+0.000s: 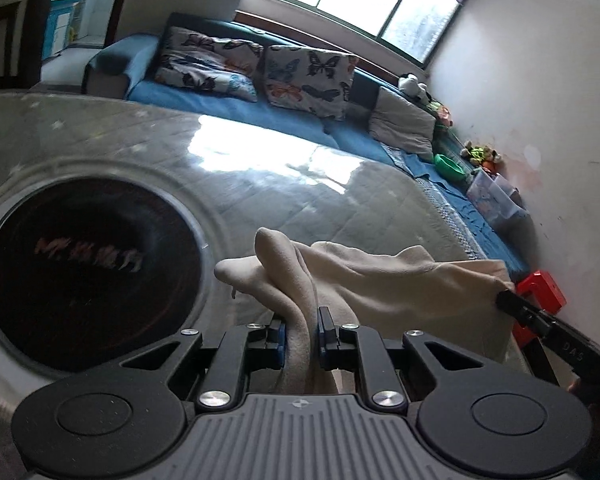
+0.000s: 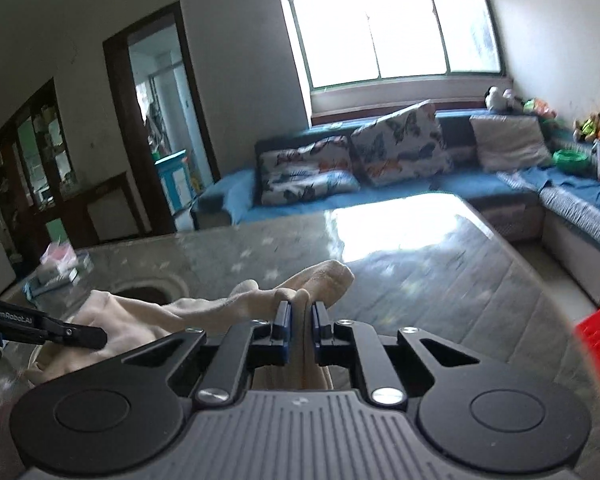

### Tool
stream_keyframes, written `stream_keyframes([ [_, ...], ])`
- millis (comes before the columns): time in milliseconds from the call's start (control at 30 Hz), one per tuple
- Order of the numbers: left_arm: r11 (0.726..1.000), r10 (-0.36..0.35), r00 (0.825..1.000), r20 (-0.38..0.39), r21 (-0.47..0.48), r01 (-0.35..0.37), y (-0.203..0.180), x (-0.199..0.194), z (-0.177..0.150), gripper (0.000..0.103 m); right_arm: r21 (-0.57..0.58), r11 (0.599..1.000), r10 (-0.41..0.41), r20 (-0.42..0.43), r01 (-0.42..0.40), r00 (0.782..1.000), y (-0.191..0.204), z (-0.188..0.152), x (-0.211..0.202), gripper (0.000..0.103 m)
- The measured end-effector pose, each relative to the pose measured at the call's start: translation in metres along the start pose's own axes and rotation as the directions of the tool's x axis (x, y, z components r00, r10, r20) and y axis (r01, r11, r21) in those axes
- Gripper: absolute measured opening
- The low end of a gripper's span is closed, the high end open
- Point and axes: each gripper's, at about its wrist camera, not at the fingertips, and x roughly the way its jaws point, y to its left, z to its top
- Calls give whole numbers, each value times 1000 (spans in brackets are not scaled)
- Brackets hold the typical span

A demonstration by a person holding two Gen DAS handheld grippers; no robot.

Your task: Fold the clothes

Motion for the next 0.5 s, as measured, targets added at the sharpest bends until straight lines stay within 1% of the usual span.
stream_keyframes([
  [167,999,-28,1000,-11,44,29,-33,18,15,16,-16,998,-53,55,54,997,-17,24,-14,9],
  [367,995,-52,998,-30,88,54,-68,48,26,16,-20,991,-128,80,130,989,-41,45,-19,9],
  [500,992,-59,997,-49,107,64,-85,69,30,16,-15,985,-172,86,174,981,-58,51,-18,9],
])
